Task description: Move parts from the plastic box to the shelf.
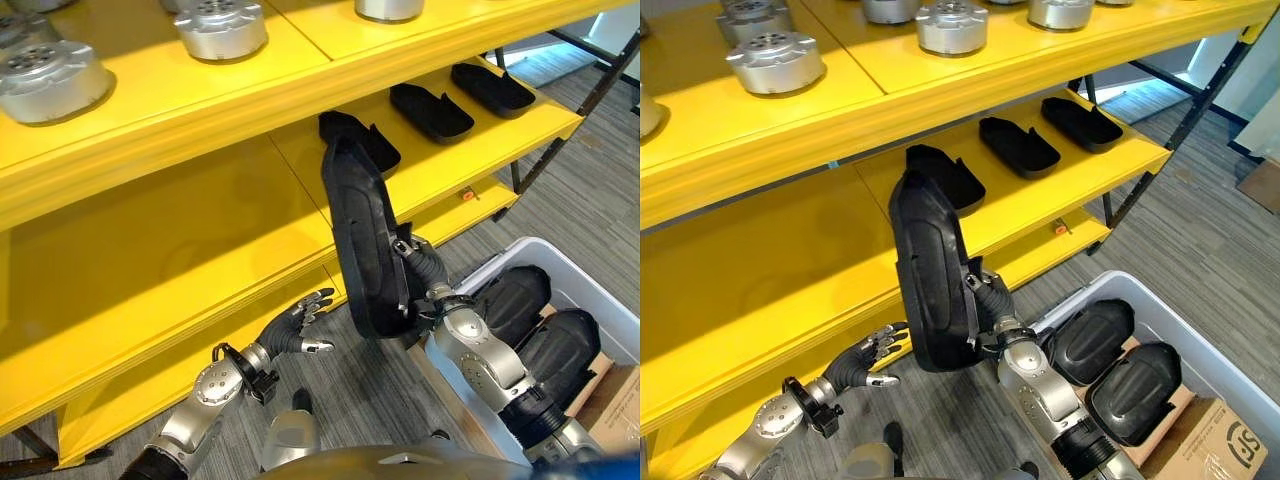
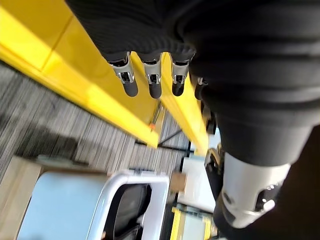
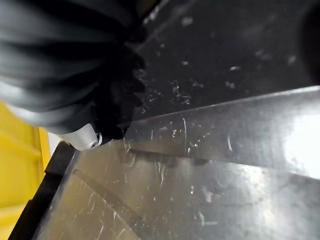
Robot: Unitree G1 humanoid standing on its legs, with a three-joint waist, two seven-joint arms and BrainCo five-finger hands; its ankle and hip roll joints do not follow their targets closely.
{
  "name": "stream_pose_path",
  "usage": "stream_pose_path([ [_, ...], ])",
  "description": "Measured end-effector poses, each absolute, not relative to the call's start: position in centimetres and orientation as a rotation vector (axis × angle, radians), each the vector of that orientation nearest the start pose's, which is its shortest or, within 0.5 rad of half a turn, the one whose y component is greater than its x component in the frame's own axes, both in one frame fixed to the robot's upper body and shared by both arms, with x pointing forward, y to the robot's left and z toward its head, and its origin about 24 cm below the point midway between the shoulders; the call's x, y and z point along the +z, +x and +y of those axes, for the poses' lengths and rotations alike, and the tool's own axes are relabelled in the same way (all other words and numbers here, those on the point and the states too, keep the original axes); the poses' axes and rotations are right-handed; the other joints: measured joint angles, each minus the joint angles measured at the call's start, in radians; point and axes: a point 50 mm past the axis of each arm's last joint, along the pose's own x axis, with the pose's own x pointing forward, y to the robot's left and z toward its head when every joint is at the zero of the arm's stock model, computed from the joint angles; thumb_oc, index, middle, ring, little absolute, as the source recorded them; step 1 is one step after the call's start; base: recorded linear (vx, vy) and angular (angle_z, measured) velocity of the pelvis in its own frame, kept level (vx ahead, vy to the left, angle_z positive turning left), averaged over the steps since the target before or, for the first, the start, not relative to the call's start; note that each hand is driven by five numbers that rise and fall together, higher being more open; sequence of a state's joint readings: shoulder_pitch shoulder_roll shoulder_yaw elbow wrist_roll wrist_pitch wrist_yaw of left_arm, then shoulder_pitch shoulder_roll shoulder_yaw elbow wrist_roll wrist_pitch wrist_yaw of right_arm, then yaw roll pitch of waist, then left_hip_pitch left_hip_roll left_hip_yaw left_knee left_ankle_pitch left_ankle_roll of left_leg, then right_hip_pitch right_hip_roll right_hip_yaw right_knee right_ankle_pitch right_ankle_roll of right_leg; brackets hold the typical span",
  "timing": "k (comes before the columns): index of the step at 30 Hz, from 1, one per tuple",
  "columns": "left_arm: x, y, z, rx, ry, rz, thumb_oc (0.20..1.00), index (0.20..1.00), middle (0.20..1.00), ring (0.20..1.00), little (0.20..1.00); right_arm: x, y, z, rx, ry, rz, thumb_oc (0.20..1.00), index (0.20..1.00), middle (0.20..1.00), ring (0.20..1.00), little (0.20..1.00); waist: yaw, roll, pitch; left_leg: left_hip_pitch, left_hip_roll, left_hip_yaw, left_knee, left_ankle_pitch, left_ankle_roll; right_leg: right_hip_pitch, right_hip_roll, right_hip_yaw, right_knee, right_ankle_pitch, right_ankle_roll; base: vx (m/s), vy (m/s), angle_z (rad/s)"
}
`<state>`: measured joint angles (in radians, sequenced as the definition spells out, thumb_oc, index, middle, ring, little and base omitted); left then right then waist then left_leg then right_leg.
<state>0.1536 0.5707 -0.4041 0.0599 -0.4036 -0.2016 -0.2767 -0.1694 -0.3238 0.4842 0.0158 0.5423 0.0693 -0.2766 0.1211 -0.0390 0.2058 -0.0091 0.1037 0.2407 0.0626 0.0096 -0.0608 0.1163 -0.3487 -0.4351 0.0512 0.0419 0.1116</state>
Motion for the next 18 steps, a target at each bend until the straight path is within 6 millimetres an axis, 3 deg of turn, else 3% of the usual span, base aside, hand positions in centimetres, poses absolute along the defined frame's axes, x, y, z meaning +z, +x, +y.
stream_pose_path([
  [1,0.3,19.9,16.7,-0.605,0.090,0.183,1.000,1.000,1.000,1.000,1.000,5.2,27.0,-10.2,0.236,0.093,0.122,0.200,0.200,0.200,0.200,0.200,0.007,-0.003,0.004,-0.067,0.000,-0.003,0.109,-0.053,0.042,-0.007,-0.017,-0.026,0.022,0.018,-0.014,-0.16,0.293,0.31],
  [2,0.3,20.0,16.7,-0.602,0.092,0.182,1.000,1.000,1.000,1.000,1.000,5.8,27.5,-10.0,0.243,0.086,0.101,0.200,0.200,0.200,0.200,0.200,0.020,-0.003,0.008,-0.082,0.003,-0.005,0.145,-0.087,0.036,-0.008,-0.029,-0.026,0.032,0.051,-0.026,-0.06,0.219,0.45],
  [4,0.4,20.5,16.5,-0.617,0.096,0.176,1.000,1.000,1.000,1.000,1.000,6.3,27.8,-9.2,0.257,0.092,0.082,0.200,0.200,0.200,0.200,0.200,0.034,-0.004,0.012,-0.079,-0.013,0.025,0.114,-0.076,0.058,-0.030,-0.053,-0.026,0.063,0.160,-0.061,-0.05,0.262,0.49],
  [5,0.1,20.7,16.6,-0.624,0.100,0.185,1.000,1.000,1.000,1.000,1.000,7.0,28.5,-8.5,0.277,0.082,0.064,0.200,0.200,0.200,0.200,0.200,0.035,-0.003,0.015,-0.078,-0.025,0.033,0.112,-0.060,0.086,-0.045,-0.079,-0.024,0.090,0.204,-0.058,-0.03,0.199,0.33],
  [7,-0.5,20.3,17.0,-0.610,0.100,0.218,1.000,1.000,1.000,1.000,1.000,7.4,29.0,-7.2,0.301,0.088,0.055,0.200,0.200,0.200,0.200,0.200,0.058,-0.001,0.018,-0.049,-0.052,0.060,0.071,-0.055,0.108,-0.075,-0.105,-0.023,0.099,0.316,-0.052,0.00,0.088,-0.18],
  [8,-0.7,20.2,17.1,-0.608,0.099,0.228,1.000,1.000,1.000,1.000,1.000,7.7,29.0,-6.6,0.314,0.097,0.049,0.200,0.200,0.200,0.200,0.200,0.059,0.007,0.023,-0.035,-0.054,0.049,0.041,-0.043,0.126,-0.102,-0.111,-0.016,0.149,0.299,-0.025,0.04,-0.002,0.19],
  [9,-0.7,20.2,17.1,-0.610,0.102,0.230,1.000,1.000,1.000,1.000,1.000,7.4,28.8,-6.6,0.328,0.078,0.061,0.200,0.200,0.200,0.200,0.200,0.048,0.032,0.030,-0.003,-0.069,0.010,-0.064,0.024,0.139,-0.150,0.023,0.049,0.249,0.060,0.043,0.05,-0.046,0.44],
  [11,-0.9,20.0,17.1,-0.608,0.099,0.240,1.000,1.000,1.000,1.000,1.000,7.0,28.7,-7.0,0.319,0.060,0.084,0.200,0.200,0.200,0.200,0.200,0.037,0.029,0.029,0.016,-0.096,0.001,-0.100,0.036,0.137,-0.176,0.117,0.073,0.264,-0.020,0.032,0.11,-0.083,0.63],
  [12,-1.4,19.4,16.9,-0.602,0.076,0.262,1.000,1.000,1.000,1.000,1.000,6.4,28.2,-7.6,0.309,0.049,0.108,0.200,0.200,0.200,0.200,0.200,-0.016,0.039,0.028,0.022,-0.113,-0.042,-0.104,0.041,0.119,-0.190,0.268,0.178,0.232,-0.115,0.006,0.13,-0.073,0.90],
  [13,-1.6,19.3,16.4,-0.619,0.067,0.265,1.000,1.000,1.000,1.000,1.000,5.7,27.7,-8.4,0.292,0.042,0.130,0.200,0.200,0.200,0.200,0.200,-0.039,0.044,0.022,0.029,-0.142,-0.086,-0.123,0.042,0.113,-0.185,0.322,0.239,0.189,-0.130,-0.036,0.11,-0.093,1.30],
  [14,-1.7,19.1,15.9,-0.636,0.056,0.272,1.000,1.000,1.000,1.000,1.000,4.9,27.2,-9.2,0.270,0.036,0.155,0.200,0.200,0.200,0.200,0.200,-0.071,0.036,0.011,0.031,-0.171,-0.121,-0.126,0.046,0.117,-0.179,0.347,0.305,0.147,-0.130,-0.065,0.03,-0.055,1.07],
  [15,-1.8,19.0,15.7,-0.647,0.051,0.274,1.000,1.000,1.000,1.000,1.000,4.6,27.0,-9.5,0.260,0.034,0.168,0.200,0.200,0.200,0.200,0.200,-0.088,0.032,0.003,0.031,-0.185,-0.132,-0.128,0.048,0.117,-0.176,0.347,0.314,0.127,-0.124,-0.074,0.05,-0.131,0.72],
  [16,-2.2,17.8,15.3,-0.646,0.011,0.292,1.000,1.000,1.000,1.000,1.000,2.9,26.7,-11.6,0.220,-0.017,0.236,0.200,0.200,0.200,0.200,0.200,-0.068,0.079,-0.029,0.030,-0.207,-0.112,-0.150,0.052,0.134,-0.188,0.332,0.310,0.089,-0.097,-0.111,0.04,-0.115,0.23],
  [18,-2.4,17.5,15.4,-0.639,0.008,0.304,1.000,1.000,1.000,1.000,1.000,2.4,26.3,-11.9,0.226,-0.012,0.254,0.200,0.200,0.200,0.200,0.200,-0.070,0.091,-0.035,0.029,-0.206,-0.114,-0.151,0.053,0.133,-0.175,0.331,0.299,0.053,-0.086,-0.097,0.00,-0.127,0.01],
])
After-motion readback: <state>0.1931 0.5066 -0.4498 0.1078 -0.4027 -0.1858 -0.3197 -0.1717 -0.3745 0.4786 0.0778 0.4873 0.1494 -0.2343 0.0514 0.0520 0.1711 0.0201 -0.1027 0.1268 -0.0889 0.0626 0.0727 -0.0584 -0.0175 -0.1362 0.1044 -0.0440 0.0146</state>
